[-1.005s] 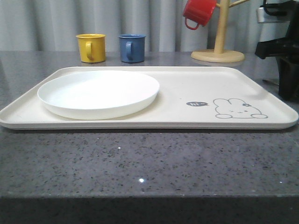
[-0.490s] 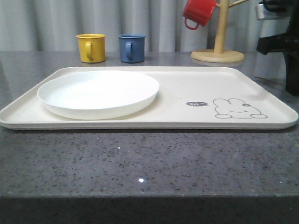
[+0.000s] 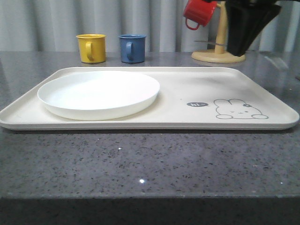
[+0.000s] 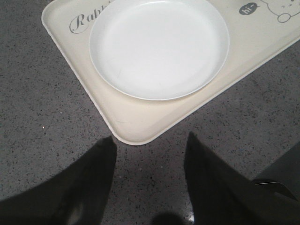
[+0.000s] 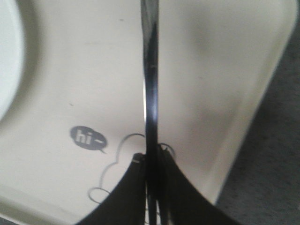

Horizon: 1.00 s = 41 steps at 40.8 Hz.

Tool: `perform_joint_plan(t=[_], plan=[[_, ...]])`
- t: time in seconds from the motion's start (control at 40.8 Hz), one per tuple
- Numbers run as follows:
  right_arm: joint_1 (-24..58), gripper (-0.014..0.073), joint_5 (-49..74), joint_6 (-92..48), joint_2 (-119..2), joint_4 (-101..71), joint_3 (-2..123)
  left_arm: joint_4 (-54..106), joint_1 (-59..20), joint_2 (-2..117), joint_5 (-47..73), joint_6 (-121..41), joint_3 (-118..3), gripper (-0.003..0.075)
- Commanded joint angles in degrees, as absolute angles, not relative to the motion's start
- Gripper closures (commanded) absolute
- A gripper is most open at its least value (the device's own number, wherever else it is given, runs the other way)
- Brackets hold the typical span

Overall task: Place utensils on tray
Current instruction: 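Carry the fork with the right gripper and set it beside the plate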

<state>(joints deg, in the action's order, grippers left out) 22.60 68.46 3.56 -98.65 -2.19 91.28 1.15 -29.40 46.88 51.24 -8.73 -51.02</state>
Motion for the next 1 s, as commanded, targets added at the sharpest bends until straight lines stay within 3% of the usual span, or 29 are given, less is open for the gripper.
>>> perform_joint_plan(t=[0.0, 0.294, 0.539, 0.613, 0.809, 0.98], plan=[[25.09, 0.0619, 66.37, 9.15, -98.85, -1.99, 94.06, 1.82, -29.75, 46.67, 48.18, -8.07, -52.66, 0.0382], [26.9, 0.0619, 61.27, 27.93, -104.27, -2.07, 94.53, 1.82, -29.75, 46.67, 48.06, -8.07, -52.66, 0.0382], [26.9, 0.0614, 56.47, 31.33, -105.17, -2.9, 94.53, 1.82, -29.75, 46.67, 48.06, -8.07, -52.66, 0.0382], [26.9, 0.0576, 55.98, 31.33, -105.17, -3.07, 94.53, 1.82, -29.75, 46.67, 48.06, -8.07, -52.66, 0.0382], [26.9, 0.0377, 55.77, 31.45, -105.35, -3.26, 94.53, 1.82, -29.75, 46.67, 48.06, -8.07, -52.66, 0.0382], [26.9, 0.0348, 54.0, 31.45, -105.36, -3.46, 94.53, 1.82, -29.75, 46.67, 48.06, -8.07, -52.66, 0.0382]])
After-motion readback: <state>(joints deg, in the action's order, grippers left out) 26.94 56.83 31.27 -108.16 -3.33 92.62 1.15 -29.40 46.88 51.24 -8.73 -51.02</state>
